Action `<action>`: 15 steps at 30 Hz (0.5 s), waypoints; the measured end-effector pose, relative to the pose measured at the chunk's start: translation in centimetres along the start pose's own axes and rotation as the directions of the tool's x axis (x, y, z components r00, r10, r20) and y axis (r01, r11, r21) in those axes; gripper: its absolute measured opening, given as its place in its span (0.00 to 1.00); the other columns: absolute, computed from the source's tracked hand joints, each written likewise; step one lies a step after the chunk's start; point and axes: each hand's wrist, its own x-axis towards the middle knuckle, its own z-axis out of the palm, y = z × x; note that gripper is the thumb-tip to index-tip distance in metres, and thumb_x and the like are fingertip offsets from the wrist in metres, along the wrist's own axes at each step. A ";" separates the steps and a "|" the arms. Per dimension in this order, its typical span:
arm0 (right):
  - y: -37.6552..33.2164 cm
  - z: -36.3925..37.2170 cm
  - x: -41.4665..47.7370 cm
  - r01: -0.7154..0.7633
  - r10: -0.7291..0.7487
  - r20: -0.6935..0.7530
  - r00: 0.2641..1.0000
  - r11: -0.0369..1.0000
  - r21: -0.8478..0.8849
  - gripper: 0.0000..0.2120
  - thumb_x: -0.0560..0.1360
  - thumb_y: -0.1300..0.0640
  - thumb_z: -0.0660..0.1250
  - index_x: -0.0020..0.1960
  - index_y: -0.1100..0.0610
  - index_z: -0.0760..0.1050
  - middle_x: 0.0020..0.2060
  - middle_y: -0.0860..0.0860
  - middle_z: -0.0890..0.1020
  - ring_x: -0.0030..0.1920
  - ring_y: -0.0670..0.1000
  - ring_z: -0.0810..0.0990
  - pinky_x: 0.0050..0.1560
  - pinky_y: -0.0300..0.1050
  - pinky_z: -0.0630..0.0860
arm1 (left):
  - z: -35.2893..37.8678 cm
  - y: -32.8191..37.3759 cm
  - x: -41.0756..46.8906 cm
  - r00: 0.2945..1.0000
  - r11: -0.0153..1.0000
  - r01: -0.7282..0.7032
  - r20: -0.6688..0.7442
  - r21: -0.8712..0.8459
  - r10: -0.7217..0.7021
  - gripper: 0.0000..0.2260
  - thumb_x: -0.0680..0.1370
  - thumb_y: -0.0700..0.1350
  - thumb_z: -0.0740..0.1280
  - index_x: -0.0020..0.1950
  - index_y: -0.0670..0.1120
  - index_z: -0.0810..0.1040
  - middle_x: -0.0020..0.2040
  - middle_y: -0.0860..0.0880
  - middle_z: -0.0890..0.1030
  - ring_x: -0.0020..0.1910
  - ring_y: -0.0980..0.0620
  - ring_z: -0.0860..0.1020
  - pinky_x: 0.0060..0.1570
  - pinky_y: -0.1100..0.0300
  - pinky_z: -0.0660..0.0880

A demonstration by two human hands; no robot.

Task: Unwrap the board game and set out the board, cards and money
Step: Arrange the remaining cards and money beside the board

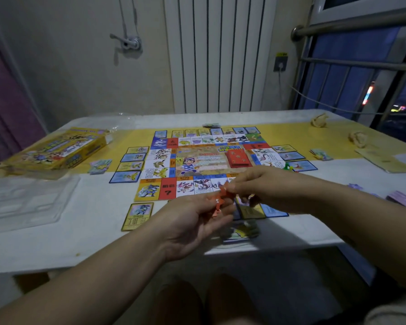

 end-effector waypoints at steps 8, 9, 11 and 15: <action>1.9 -1.2 -2.5 -0.010 0.007 -0.042 0.999 0.997 -0.077 0.03 0.69 0.53 0.72 0.40 0.52 0.83 0.38 0.46 0.85 0.39 0.41 0.81 0.44 0.40 0.74 | -0.9 0.8 -0.4 0.991 0.991 -0.075 -0.098 0.110 0.086 0.07 0.79 0.34 0.60 0.49 0.37 0.78 0.36 0.44 0.83 0.31 0.55 0.81 0.31 0.65 0.80; 2.2 -0.9 -2.6 -0.012 0.007 -0.038 0.999 0.993 -0.120 0.03 0.69 0.54 0.73 0.41 0.52 0.82 0.39 0.47 0.85 0.42 0.43 0.82 0.46 0.40 0.76 | -1.0 0.7 -0.4 0.990 0.989 -0.075 -0.108 0.130 0.089 0.07 0.79 0.34 0.60 0.49 0.37 0.78 0.35 0.44 0.83 0.30 0.55 0.80 0.30 0.66 0.79; 2.5 -0.3 -2.4 -0.004 -0.008 -0.055 0.998 0.978 -0.207 0.03 0.70 0.56 0.73 0.43 0.52 0.81 0.41 0.50 0.85 0.43 0.46 0.83 0.44 0.39 0.78 | -1.0 0.6 -0.3 0.988 0.982 -0.074 -0.118 0.172 0.095 0.06 0.79 0.34 0.61 0.49 0.37 0.78 0.35 0.45 0.83 0.30 0.57 0.78 0.28 0.68 0.77; 2.7 0.6 -2.2 0.021 -0.044 -0.053 0.998 0.929 -0.368 0.03 0.72 0.54 0.72 0.44 0.52 0.80 0.38 0.46 0.83 0.35 0.35 0.77 0.35 0.28 0.71 | -0.8 0.3 -0.1 0.989 0.948 -0.071 -0.103 0.311 0.108 0.06 0.78 0.37 0.63 0.47 0.38 0.79 0.33 0.48 0.82 0.27 0.59 0.75 0.25 0.70 0.72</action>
